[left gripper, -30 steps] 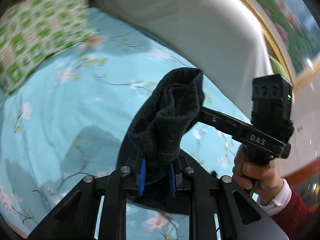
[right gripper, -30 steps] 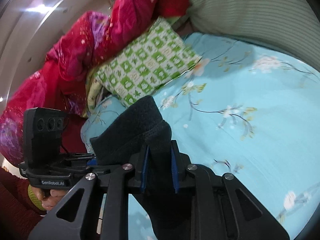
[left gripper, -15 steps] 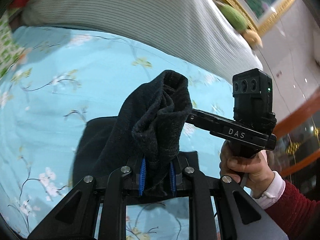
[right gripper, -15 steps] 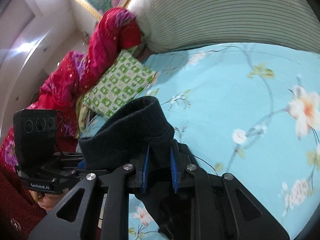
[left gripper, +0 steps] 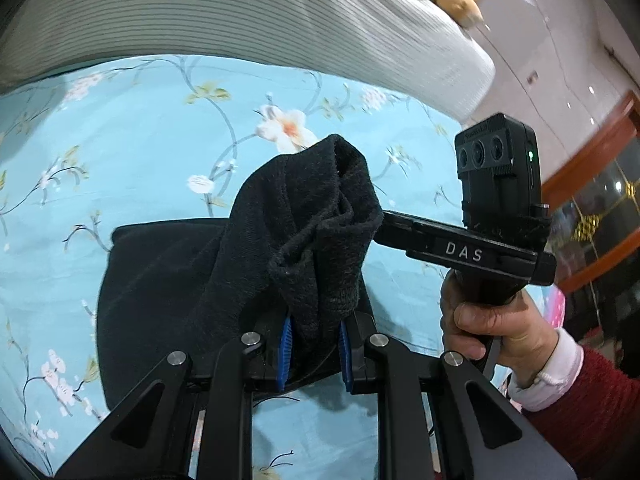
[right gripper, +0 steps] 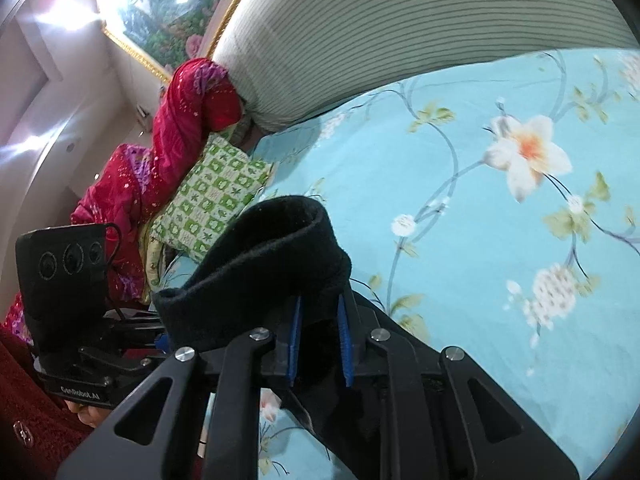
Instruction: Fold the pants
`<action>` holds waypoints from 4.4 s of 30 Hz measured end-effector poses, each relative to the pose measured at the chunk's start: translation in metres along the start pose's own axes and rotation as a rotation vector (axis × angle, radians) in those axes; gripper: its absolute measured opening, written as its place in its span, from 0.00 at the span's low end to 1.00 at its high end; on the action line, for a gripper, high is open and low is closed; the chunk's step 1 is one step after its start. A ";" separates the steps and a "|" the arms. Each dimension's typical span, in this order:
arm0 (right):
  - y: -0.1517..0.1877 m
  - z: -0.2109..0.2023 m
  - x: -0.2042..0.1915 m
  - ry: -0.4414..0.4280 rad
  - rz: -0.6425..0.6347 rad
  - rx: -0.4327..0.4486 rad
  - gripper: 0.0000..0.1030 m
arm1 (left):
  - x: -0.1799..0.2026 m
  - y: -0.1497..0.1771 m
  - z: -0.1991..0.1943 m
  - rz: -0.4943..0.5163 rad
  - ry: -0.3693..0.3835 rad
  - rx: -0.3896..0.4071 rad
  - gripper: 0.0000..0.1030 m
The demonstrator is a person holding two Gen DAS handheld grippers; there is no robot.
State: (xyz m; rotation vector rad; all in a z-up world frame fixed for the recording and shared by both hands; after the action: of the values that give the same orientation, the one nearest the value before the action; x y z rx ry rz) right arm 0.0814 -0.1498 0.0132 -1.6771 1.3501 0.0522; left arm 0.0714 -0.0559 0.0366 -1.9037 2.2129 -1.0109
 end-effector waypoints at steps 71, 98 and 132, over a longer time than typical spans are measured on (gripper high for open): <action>0.083 -0.031 0.030 0.241 0.309 0.011 0.07 | -0.116 0.045 0.037 -0.200 -0.145 -0.152 0.54; 0.093 -0.061 0.054 0.329 0.411 0.111 0.62 | -0.116 0.041 0.036 -0.172 -0.156 -0.179 0.67; 0.111 -0.013 0.086 0.279 0.447 0.032 0.59 | -0.145 0.054 0.082 -0.241 -0.016 -0.152 0.47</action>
State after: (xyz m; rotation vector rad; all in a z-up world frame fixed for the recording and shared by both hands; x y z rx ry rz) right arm 0.0224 -0.2159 -0.0967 -1.3622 1.9078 0.0558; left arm 0.0960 0.0397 -0.1076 -2.2792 2.1466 -0.8723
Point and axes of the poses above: each gripper's, at about its wrist camera, not at the fingertips, and z roughly the way its jaws point, x to its right, y to its underside, the point moved 6 cm from there along z, roughly the way its jaws point, and after that the axes turned 2 degrees about z, right-handed, at the moved point
